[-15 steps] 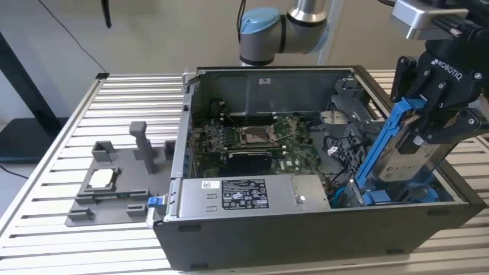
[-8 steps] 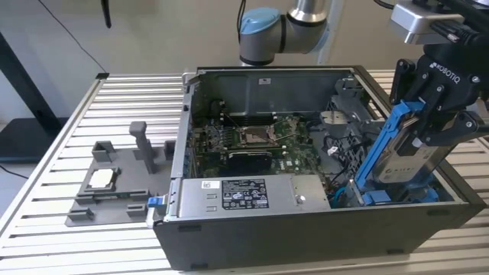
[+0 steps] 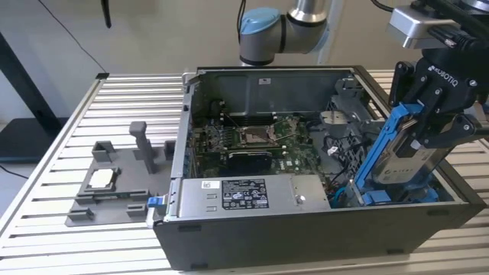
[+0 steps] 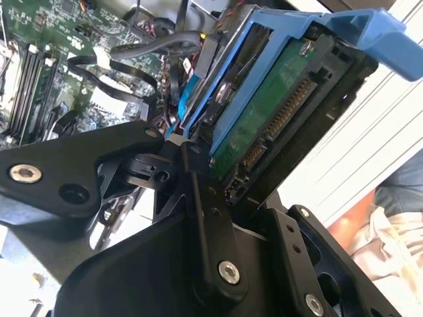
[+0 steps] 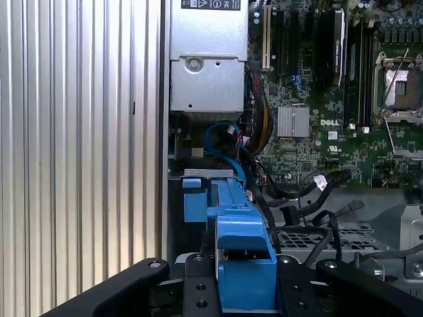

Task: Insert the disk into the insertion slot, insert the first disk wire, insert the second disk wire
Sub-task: 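Insert the disk into the insertion slot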

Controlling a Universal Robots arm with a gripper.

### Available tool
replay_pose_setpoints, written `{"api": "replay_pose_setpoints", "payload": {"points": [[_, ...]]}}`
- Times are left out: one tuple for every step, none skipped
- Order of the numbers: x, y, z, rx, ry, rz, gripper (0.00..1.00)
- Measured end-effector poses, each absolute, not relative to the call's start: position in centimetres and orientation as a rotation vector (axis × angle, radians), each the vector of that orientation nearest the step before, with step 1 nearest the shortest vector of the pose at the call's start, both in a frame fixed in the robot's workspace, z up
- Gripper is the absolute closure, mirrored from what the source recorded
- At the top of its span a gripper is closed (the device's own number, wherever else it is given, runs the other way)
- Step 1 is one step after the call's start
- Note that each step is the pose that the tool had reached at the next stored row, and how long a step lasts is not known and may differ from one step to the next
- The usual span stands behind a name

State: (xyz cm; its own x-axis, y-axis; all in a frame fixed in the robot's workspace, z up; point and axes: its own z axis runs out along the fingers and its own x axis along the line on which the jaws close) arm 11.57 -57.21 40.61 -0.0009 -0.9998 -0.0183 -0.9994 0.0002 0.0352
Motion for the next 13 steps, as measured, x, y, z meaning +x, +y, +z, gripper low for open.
{"api": "replay_pose_setpoints", "payload": {"points": [[11.6,-57.2,40.5,2.213,-2.214,-0.061,0.68],[11.6,-57.2,40.4,2.213,-2.214,-0.062,0.68],[11.6,-57.2,40.3,2.214,-2.215,-0.064,0.68],[11.6,-57.2,40.2,2.215,-2.216,-0.065,0.68],[11.6,-57.2,40.1,2.215,-2.216,-0.067,0.68],[11.6,-57.2,40.0,2.216,-2.217,-0.068,0.68],[11.6,-57.2,39.9,2.217,-2.217,-0.069,0.68],[11.6,-57.2,39.8,2.217,-2.218,-0.07,0.68],[11.6,-57.2,39.7,2.217,-2.218,-0.07,0.68],[11.6,-57.2,39.6,2.217,-2.218,-0.071,0.68],[11.6,-57.2,39.5,2.217,-2.218,-0.071,0.68],[11.6,-57.2,39.4,2.218,-2.218,-0.071,0.68],[11.6,-57.2,39.3,2.218,-2.217,-0.071,0.68]]}}
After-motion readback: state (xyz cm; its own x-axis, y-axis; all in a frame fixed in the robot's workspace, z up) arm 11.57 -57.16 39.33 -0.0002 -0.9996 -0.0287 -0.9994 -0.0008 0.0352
